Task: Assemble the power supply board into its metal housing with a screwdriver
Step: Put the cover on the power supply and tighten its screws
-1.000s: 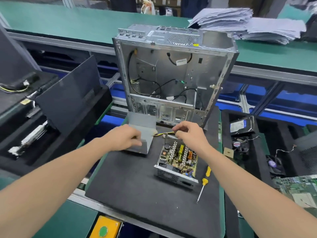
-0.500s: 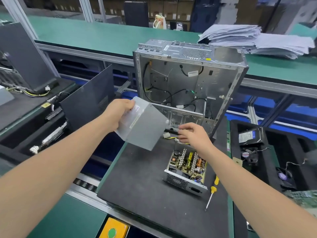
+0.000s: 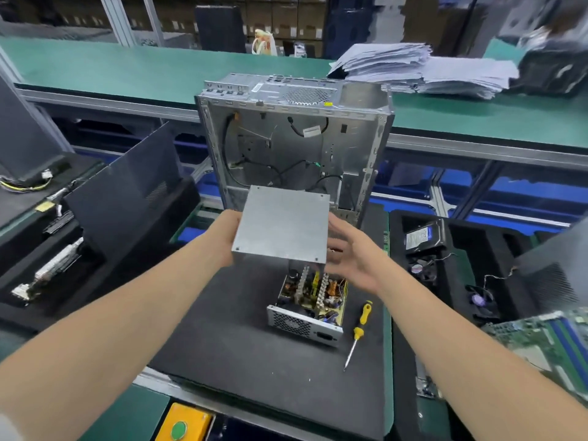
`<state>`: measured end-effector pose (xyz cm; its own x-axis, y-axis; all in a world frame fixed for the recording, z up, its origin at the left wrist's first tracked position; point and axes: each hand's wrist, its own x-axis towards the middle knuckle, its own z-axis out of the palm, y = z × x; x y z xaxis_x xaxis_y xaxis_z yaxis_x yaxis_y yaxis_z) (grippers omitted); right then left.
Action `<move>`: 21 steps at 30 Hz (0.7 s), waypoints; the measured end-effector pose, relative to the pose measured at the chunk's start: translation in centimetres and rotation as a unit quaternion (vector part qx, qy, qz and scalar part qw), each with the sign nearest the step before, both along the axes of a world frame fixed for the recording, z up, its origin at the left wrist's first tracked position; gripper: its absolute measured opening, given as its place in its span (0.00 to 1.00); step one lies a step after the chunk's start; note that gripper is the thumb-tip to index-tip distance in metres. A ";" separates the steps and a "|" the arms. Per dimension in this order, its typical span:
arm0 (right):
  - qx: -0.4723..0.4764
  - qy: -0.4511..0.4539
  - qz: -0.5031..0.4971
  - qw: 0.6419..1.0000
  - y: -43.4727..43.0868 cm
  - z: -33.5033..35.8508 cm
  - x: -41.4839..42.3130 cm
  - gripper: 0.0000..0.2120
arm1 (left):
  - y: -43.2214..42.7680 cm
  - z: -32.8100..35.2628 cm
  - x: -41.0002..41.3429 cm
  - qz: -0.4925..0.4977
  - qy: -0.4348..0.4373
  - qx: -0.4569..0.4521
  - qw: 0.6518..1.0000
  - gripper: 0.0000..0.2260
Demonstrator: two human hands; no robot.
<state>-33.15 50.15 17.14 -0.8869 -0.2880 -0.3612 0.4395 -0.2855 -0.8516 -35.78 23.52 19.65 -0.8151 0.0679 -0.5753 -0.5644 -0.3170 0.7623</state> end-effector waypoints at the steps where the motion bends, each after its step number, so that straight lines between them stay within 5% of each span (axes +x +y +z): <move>1: 0.017 -0.006 0.003 1.000 0.8 0.1 0.3 0.26 | 0.8 -0.4 0.1 -0.011 0.003 -0.005 1.000 0.08; 8: 0.083 -0.066 0.017 0.994 5.2 -0.6 3.4 0.44 | 5.2 -0.8 2.5 -0.082 0.023 -0.050 0.995 0.24; 21: 0.084 -0.123 -0.033 0.988 5.2 -4.7 7.0 0.40 | 4.4 -5.1 3.4 -0.221 0.026 -0.090 0.971 0.27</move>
